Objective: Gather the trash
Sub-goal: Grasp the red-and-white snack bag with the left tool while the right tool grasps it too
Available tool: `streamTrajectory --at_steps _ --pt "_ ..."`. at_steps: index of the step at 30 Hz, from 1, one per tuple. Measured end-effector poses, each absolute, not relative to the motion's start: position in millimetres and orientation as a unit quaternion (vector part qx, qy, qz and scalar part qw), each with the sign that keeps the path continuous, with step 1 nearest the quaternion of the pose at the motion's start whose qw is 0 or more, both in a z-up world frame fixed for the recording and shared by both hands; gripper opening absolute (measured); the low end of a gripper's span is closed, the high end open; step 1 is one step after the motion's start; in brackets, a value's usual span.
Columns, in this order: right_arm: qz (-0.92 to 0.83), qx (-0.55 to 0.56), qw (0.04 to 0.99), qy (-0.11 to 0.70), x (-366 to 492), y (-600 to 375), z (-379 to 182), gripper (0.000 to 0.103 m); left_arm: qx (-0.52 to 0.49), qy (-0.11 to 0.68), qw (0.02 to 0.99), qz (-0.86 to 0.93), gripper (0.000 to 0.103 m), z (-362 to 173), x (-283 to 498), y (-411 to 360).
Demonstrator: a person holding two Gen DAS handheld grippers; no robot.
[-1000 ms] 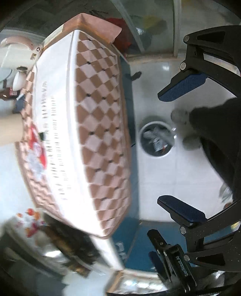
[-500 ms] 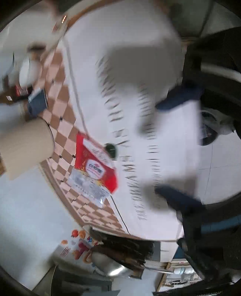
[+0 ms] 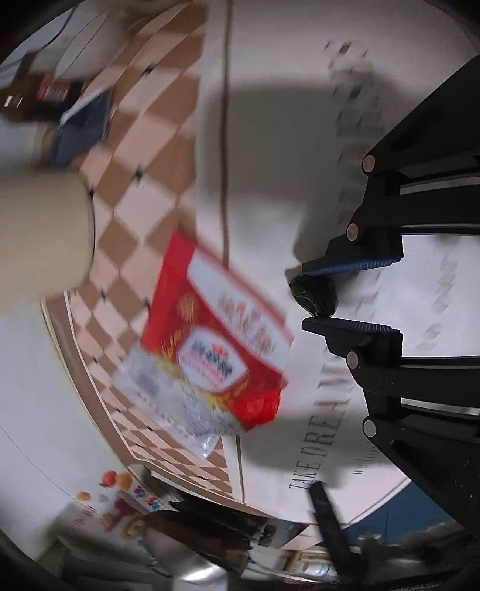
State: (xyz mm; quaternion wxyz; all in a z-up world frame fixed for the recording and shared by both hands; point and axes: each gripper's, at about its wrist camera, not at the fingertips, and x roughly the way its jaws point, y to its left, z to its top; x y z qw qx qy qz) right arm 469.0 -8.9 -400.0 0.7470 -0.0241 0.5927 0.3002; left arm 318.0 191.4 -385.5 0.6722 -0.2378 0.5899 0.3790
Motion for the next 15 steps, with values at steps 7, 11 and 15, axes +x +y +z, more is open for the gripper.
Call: streamTrajectory --at_steps 7,11,15 --pt "0.337 -0.003 0.759 0.557 526.8 -10.2 -374.0 0.024 -0.284 0.575 0.685 0.344 0.095 -405.4 373.4 214.6" --pt "0.37 -0.034 0.748 0.55 561.9 42.7 -385.5 0.024 -0.302 0.565 0.703 0.31 0.095 -412.4 398.7 220.2" --pt "0.381 -0.073 0.731 0.562 576.0 74.0 -411.0 0.023 -0.298 0.55 0.725 0.287 0.093 -409.5 420.1 217.6"
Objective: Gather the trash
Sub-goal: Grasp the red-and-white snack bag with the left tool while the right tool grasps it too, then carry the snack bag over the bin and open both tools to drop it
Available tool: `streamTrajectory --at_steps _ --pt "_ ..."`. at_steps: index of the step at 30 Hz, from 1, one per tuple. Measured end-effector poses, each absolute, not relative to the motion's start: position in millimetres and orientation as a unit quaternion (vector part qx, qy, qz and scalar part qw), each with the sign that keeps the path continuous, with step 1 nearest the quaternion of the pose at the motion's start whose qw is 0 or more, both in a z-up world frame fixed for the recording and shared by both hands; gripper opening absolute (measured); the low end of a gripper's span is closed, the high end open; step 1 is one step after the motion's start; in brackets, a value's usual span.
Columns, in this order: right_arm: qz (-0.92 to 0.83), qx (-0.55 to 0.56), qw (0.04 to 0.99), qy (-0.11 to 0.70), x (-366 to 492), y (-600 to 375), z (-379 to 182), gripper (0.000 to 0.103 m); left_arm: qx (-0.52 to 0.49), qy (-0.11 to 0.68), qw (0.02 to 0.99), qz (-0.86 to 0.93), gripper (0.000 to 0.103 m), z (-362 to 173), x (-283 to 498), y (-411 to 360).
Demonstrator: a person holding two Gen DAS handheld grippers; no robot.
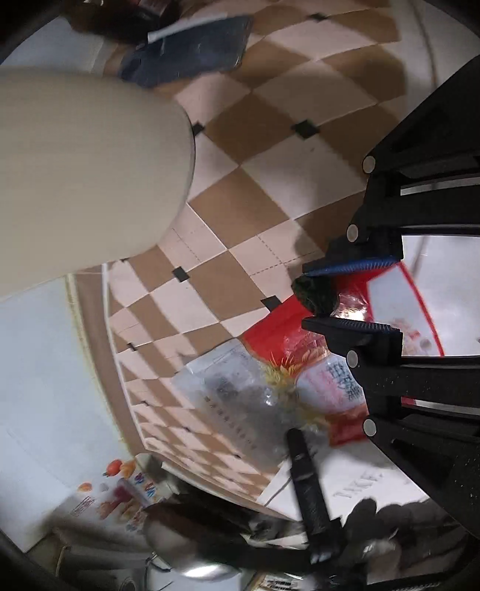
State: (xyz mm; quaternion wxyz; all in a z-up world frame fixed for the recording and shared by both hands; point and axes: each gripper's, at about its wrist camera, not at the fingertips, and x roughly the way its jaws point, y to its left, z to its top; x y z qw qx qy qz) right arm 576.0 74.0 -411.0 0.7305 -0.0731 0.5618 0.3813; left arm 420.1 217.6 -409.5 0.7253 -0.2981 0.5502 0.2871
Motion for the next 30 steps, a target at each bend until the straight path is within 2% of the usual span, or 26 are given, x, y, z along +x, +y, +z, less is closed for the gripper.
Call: streamTrajectory --at_steps 4,5,6,7,9,14,20,23,26,30 --pt "0.39 -0.021 0.716 0.578 587.4 66.4 -420.6 0.024 -0.27 0.547 0.741 0.28 0.06 -402.8 440.2 206.9" --pt "0.391 -0.01 0.714 0.581 590.0 60.9 -422.5 0.024 -0.263 0.548 0.741 0.286 0.055 -400.1 443.2 203.4" --pt "0.392 0.005 0.708 0.587 593.0 58.6 -426.2 0.024 -0.249 0.547 0.743 0.295 0.04 -395.8 444.8 201.7" --pt "0.392 0.009 0.708 0.587 592.7 56.8 -426.2 0.024 -0.241 0.545 0.744 0.301 0.034 -391.4 444.7 199.1" --pt "0.39 0.008 0.71 0.587 592.5 57.5 -426.8 0.024 -0.245 0.54 0.75 0.293 0.029 -381.8 440.3 198.0" --pt "0.376 0.026 0.715 0.589 585.3 48.3 -414.5 0.024 -0.212 0.521 0.774 0.291 0.025 -342.6 416.8 183.8" --pt "0.381 0.043 0.738 0.555 543.9 20.1 -362.2 0.024 -0.188 0.474 0.807 0.299 0.024 -283.3 353.7 181.1" --pt "0.379 0.042 0.754 0.535 502.4 2.8 -333.0 0.024 -0.17 0.456 0.818 0.306 0.024 -257.2 306.2 177.9" --pt "0.375 0.042 0.764 0.524 454.7 -10.4 -312.8 0.024 -0.11 0.439 0.831 0.324 0.024 -235.9 243.6 166.9" --pt "0.361 0.036 0.781 0.509 360.8 -29.9 -292.8 0.023 -0.063 0.438 0.836 0.324 0.024 -231.2 163.7 150.9"
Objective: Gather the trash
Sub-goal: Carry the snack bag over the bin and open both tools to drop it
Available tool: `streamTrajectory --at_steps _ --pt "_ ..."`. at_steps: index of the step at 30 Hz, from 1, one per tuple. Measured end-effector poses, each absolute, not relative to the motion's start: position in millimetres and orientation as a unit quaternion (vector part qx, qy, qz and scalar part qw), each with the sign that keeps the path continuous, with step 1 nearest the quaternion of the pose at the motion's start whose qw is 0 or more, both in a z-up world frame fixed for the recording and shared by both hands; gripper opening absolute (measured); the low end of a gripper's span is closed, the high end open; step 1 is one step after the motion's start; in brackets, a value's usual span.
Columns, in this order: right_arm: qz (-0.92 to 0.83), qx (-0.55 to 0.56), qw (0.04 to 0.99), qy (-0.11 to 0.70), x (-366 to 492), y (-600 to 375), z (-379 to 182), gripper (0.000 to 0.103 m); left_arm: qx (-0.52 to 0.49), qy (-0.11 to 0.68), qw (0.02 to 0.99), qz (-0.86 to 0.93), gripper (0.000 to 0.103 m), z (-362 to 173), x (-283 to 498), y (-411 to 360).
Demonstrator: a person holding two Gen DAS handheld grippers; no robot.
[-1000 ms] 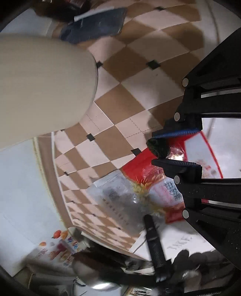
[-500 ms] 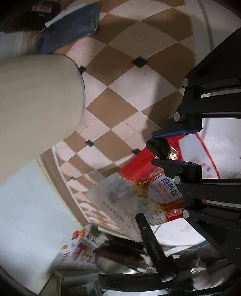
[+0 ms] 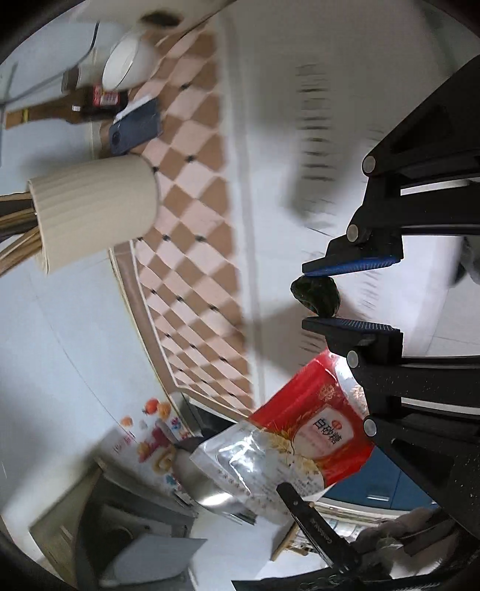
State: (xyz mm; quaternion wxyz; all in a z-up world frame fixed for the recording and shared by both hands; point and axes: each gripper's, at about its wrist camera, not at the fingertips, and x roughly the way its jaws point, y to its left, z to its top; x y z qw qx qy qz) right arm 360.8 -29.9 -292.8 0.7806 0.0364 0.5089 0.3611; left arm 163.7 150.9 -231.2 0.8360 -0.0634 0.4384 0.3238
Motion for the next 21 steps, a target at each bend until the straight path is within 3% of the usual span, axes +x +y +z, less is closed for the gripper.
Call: streamTrajectory --at_steps 6,13,21 --pt "0.32 0.035 0.788 0.524 225.5 -52.8 -306.1 0.023 -0.041 0.471 0.828 0.302 0.024 -254.2 56.1 129.2" --pt "0.283 0.006 0.744 0.606 115.7 -80.1 -380.7 0.023 -0.026 0.549 0.786 0.282 0.024 -328.9 -10.1 110.5" --pt "0.219 0.0 0.697 0.683 92.4 -106.0 -537.3 0.023 -0.056 0.659 0.699 0.272 0.024 -539.8 8.0 105.8"
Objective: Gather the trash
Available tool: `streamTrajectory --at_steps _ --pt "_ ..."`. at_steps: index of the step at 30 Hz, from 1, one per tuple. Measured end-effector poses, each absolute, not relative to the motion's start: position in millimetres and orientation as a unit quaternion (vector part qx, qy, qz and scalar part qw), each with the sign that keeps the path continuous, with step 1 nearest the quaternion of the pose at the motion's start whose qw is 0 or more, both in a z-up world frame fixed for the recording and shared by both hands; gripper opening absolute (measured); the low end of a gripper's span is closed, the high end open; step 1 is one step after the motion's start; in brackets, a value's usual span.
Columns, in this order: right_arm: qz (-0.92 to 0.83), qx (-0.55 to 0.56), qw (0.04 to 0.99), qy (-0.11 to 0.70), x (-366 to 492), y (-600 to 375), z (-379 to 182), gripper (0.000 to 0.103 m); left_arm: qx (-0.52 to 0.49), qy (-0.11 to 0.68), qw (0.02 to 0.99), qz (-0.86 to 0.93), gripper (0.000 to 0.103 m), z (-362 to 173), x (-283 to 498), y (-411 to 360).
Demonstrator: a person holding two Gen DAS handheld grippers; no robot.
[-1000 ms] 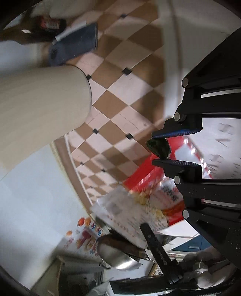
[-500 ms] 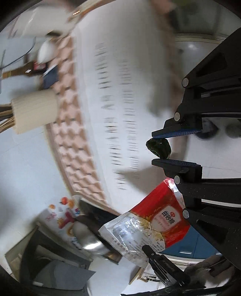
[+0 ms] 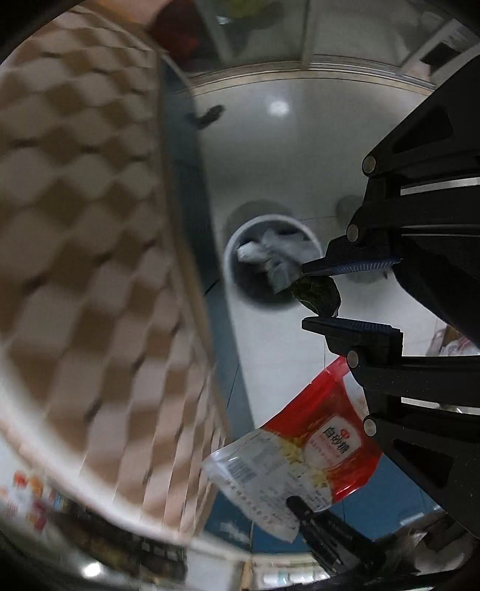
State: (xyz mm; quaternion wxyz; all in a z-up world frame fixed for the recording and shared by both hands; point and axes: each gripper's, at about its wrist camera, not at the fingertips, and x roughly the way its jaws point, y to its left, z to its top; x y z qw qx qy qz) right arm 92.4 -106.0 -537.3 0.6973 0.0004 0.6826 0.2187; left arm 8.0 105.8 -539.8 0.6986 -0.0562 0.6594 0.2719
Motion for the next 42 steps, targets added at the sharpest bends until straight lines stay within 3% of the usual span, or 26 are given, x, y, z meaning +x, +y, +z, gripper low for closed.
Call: streamTrajectory --at_steps 9,14,15,21,23,24,25,27,33,42 --pt "0.178 0.027 0.666 0.724 137.5 -107.5 -785.6 0.023 -0.169 0.763 0.592 0.198 0.024 -842.6 74.7 96.4" --pt "0.185 0.048 0.629 0.753 147.8 -100.5 -882.9 0.023 -0.163 0.782 0.573 0.184 0.025 -914.1 81.7 88.0" --pt "0.186 0.047 0.627 0.755 148.3 -99.2 -893.7 0.023 -0.162 0.779 0.575 0.189 0.029 -920.0 84.1 86.9" --pt "0.179 0.047 0.598 0.78 149.6 -91.1 -946.7 0.025 -0.193 0.768 0.587 0.168 0.037 -908.2 92.0 82.5" --pt "0.18 0.051 0.589 0.786 148.9 -88.8 -947.1 0.027 -0.186 0.758 0.602 0.17 0.055 -892.4 89.9 80.7" --pt "0.181 0.043 0.592 0.784 149.1 -86.9 -942.5 0.036 -0.189 0.752 0.607 0.173 0.078 -884.7 86.7 82.4" --pt "0.181 0.035 0.596 0.782 147.3 -85.5 -934.9 0.05 -0.194 0.748 0.61 0.176 0.093 -878.2 83.6 80.1" --pt "0.185 0.029 0.6 0.778 145.8 -84.4 -922.8 0.066 -0.202 0.739 0.617 0.181 0.1 -864.9 72.6 83.5" --pt "0.181 -0.054 0.636 0.748 136.6 -82.2 -873.7 0.102 -0.2 0.719 0.631 0.213 0.1 -800.7 33.5 73.3" --pt "0.175 -0.136 0.684 0.695 106.8 -107.5 -732.5 0.103 -0.196 0.686 0.662 0.229 0.1 -655.9 -0.2 46.5"
